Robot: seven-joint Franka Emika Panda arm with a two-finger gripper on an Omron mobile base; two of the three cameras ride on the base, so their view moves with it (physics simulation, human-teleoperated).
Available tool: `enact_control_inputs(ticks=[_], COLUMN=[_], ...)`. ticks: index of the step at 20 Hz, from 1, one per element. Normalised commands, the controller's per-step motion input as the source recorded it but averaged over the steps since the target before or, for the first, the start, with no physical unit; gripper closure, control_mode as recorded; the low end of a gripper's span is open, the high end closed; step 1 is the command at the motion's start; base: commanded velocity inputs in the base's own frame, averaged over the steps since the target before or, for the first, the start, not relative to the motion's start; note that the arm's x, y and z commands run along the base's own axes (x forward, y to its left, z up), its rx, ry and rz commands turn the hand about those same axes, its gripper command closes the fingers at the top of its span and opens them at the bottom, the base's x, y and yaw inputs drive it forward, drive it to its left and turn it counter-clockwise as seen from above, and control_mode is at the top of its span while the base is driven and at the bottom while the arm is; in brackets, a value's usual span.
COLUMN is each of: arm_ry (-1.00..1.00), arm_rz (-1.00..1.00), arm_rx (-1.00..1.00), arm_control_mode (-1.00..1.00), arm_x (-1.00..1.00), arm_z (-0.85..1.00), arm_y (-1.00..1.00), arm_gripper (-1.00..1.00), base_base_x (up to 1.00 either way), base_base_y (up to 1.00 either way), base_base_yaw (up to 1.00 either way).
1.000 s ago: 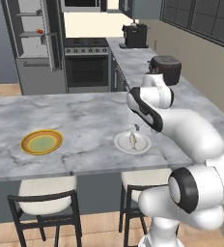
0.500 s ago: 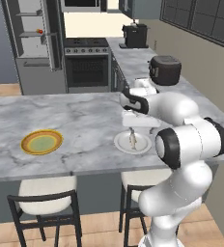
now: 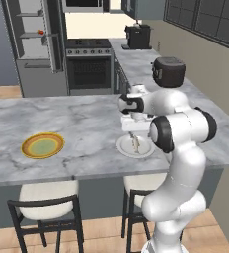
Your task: Transport the fish and tomato to the fridge. Place the fish on the rack containing meat and place the tomato on the rack containing the vegetable, ensuring meats and vegetables are on different racks.
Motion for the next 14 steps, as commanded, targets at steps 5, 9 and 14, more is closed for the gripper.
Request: enact_control_inputs(ticks=[5,9,14], arm_ry=[0.00,0.00,0.01], arm_rz=[0.00,0.00,0.00], arm_rx=[0.00,0.00,0.00], arm_control_mode=[-1.00,-1.00,-1.00], arm_x=[0.44,0.60,0.59], arm_z=[-0.42,-0.45,-0.49], arm_y=[0.00,0.00,0.00], arm_gripper=[-1.00,-1.00,-1.00], base_base_x=[0.00,0.00,0.00], base_base_y=[0.00,0.00,0.00], base_base_yaw=[0.00,0.00,0.00])
